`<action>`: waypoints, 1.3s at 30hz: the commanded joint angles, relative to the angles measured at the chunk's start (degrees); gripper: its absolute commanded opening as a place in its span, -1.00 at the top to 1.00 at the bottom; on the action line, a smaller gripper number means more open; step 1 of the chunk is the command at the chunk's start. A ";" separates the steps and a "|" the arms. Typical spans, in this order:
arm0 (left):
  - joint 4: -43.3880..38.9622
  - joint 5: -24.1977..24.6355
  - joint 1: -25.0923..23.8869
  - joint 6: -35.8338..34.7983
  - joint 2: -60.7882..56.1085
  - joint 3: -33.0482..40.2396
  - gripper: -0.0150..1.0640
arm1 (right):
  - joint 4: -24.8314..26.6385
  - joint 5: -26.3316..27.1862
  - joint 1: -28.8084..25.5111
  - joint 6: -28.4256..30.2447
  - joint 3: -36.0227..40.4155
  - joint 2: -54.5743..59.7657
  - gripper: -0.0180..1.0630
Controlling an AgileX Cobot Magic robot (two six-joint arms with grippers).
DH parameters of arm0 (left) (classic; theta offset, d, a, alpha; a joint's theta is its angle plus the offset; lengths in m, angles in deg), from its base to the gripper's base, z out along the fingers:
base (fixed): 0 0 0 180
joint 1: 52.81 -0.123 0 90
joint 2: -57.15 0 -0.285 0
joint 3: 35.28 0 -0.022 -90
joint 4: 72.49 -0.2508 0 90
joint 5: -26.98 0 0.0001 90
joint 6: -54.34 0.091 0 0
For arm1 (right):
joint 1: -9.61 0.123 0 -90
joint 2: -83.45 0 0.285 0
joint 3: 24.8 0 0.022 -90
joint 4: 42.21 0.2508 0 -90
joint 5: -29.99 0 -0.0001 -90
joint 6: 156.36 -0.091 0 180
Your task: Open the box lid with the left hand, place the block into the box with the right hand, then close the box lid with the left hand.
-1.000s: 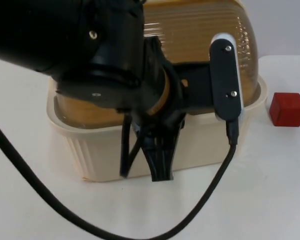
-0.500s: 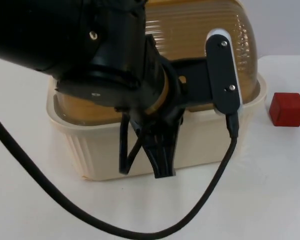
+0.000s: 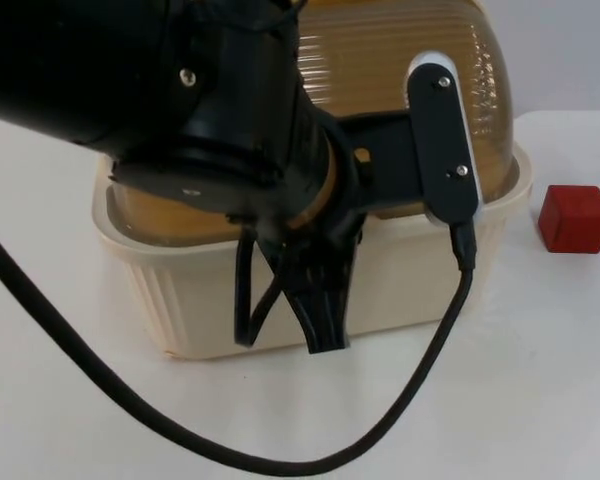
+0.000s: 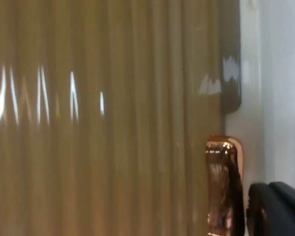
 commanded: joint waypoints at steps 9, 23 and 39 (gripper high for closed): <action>-2.04 6.43 -0.59 -0.40 -1.57 -0.52 0.98 | -0.22 0.15 0.11 0.30 -0.17 -0.18 -0.89; -4.00 6.93 -0.59 -1.54 -1.57 -0.60 0.98 | -0.11 0.15 0.11 0.15 -0.17 -0.18 -0.89; -2.13 7.80 -0.47 -1.47 -6.88 -3.52 0.98 | -0.11 0.15 0.11 0.15 -0.17 -0.18 -0.89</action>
